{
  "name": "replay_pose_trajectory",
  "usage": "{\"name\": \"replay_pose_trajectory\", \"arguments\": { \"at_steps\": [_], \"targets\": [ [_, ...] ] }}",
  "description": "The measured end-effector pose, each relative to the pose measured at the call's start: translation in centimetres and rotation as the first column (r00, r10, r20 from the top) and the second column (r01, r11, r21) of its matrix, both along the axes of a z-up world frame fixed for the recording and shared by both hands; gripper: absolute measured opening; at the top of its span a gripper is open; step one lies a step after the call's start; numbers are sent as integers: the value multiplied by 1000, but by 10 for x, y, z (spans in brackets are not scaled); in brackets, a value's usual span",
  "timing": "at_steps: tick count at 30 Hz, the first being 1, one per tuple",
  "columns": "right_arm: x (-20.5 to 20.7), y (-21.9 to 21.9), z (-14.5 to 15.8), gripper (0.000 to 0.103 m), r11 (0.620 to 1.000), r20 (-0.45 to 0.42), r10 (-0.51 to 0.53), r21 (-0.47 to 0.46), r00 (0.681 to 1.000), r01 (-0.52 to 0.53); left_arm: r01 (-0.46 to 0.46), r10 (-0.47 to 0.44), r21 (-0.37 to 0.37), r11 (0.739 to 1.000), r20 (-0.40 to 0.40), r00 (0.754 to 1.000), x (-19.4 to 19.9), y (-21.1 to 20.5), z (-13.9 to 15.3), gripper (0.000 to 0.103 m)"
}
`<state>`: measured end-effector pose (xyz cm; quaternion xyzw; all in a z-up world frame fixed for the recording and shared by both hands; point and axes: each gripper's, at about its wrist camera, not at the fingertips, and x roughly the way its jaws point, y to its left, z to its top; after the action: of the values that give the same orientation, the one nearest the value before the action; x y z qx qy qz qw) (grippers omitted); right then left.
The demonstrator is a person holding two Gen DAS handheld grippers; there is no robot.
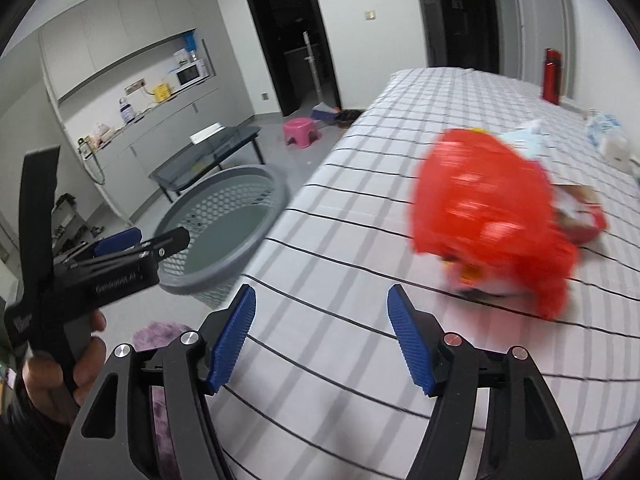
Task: Collect trash
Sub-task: 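Move both tools back over the bed toward the red bag, then grasp the red plastic bag with the right gripper and lift it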
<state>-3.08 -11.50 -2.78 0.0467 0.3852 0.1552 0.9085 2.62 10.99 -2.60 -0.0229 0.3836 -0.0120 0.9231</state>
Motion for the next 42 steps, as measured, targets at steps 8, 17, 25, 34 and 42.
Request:
{"name": "replay_pose_trajectory", "arguments": {
  "at_steps": [8, 17, 25, 34, 42],
  "targets": [
    [-21, -70, 2, 71, 990, 47, -126, -49, 991, 129, 65, -66, -24, 998, -19, 998, -2, -48, -4, 84],
    [9, -120, -5, 71, 983, 33, -161, -86, 986, 163, 95, -96, -24, 995, -42, 995, -5, -88, -11, 85],
    [46, -120, -9, 71, 983, 32, -85, -158, 996, 89, 86, -86, -16, 996, -65, 994, -2, -97, -16, 85],
    [66, -98, -11, 61, 983, 38, -9, -184, 999, 16, 85, -85, -14, 996, -77, 993, 1, -104, -21, 85],
    [59, -91, -11, 38, 990, 44, 25, -141, 999, -19, 115, -115, -9, 993, -80, 990, -3, -117, -22, 85]
  ]
}}
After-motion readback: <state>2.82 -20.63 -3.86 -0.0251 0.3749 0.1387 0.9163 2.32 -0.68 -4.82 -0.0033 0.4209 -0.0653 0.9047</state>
